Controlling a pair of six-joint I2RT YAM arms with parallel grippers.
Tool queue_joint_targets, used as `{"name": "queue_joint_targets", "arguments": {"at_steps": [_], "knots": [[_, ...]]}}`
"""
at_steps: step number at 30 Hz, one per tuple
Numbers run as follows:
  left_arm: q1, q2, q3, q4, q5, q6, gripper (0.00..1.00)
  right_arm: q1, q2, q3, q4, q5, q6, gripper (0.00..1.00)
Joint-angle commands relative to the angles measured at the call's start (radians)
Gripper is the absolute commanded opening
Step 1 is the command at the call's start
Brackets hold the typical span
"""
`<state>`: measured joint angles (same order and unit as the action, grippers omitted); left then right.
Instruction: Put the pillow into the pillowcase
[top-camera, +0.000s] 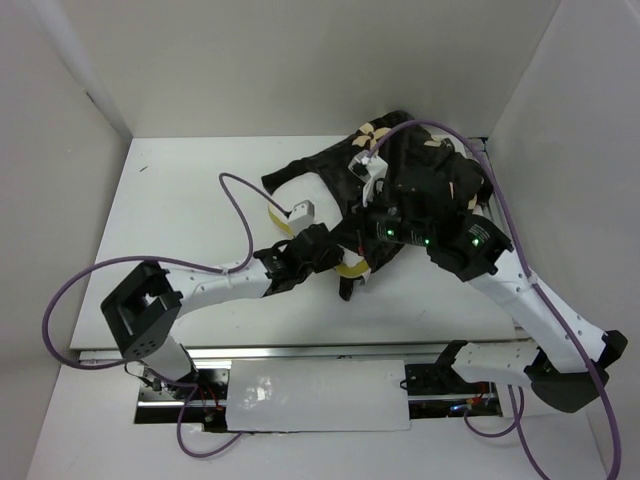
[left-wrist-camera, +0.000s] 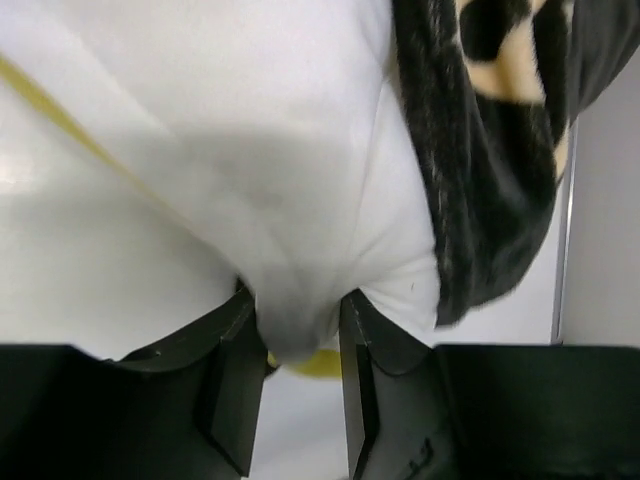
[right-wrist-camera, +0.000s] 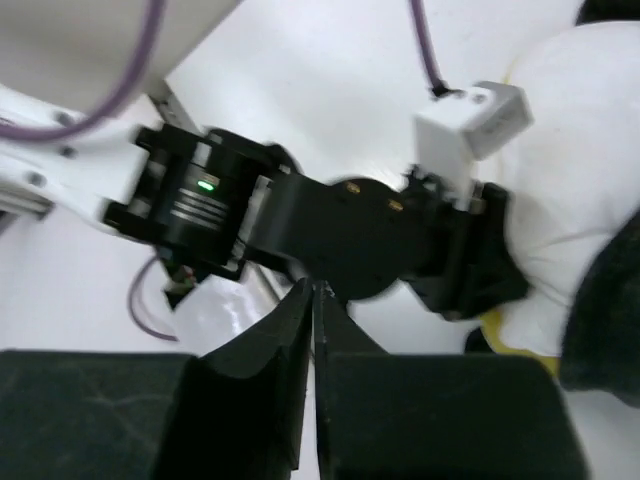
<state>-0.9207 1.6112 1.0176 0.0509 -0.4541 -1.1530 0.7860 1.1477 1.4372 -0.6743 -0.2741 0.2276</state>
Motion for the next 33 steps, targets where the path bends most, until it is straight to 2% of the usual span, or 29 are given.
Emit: {"name": "queue_joint_targets", "arguments": {"at_steps": [1,4,5,8,9,11,12,13,15,16,21,23,24,30,33], "knots": [[0.008,-0.114,-0.043,-0.083,0.087,0.024,0.44,0.001,-0.051,-0.067,0.018,0.056,0.047,0.14],[0.008,-0.221,-0.144,-0.114,0.113,0.024,0.55,0.001,-0.06,-0.133,0.018,0.139,0.047,0.29],[0.008,-0.246,-0.161,-0.147,0.124,0.042,0.57,0.001,-0.06,-0.144,0.028,0.159,0.047,0.47],[0.008,-0.33,-0.194,-0.219,0.115,0.042,0.59,0.001,-0.049,-0.153,0.041,0.251,0.047,0.65],[0.008,-0.349,-0.194,-0.291,0.1,0.021,0.59,-0.008,-0.033,-0.153,0.056,0.304,0.047,0.73],[0.008,-0.399,-0.203,-0.345,0.042,0.007,0.65,-0.008,0.007,-0.153,0.079,0.364,0.047,0.77],[0.008,-0.411,-0.186,-0.383,0.026,0.007,0.93,-0.008,0.024,-0.153,0.079,0.419,0.047,0.81],[0.017,-0.421,-0.157,-0.396,0.016,0.022,1.0,-0.008,0.07,-0.153,0.091,0.449,0.036,0.82],[0.074,-0.421,-0.116,-0.446,-0.003,0.032,1.0,-0.008,0.156,-0.121,0.105,0.53,0.015,0.87],[0.074,-0.406,-0.091,-0.459,0.006,0.042,1.0,-0.008,0.156,-0.109,0.12,0.556,0.004,0.87],[0.33,-0.242,0.091,-0.476,0.219,0.154,1.0,-0.059,0.397,0.059,0.192,0.651,-0.063,0.91],[0.393,-0.185,0.124,-0.444,0.271,0.167,1.0,-0.091,0.47,0.112,0.228,0.622,-0.092,0.86],[0.443,-0.156,0.159,-0.412,0.344,0.189,1.0,-0.12,0.551,0.18,0.238,0.613,-0.112,0.85],[0.558,0.079,0.275,-0.356,0.52,0.21,1.0,-0.174,0.875,0.483,0.208,0.638,-0.233,0.79],[0.58,0.171,0.295,-0.297,0.65,0.219,1.0,-0.185,1.004,0.605,0.164,0.638,-0.316,0.74]]}}
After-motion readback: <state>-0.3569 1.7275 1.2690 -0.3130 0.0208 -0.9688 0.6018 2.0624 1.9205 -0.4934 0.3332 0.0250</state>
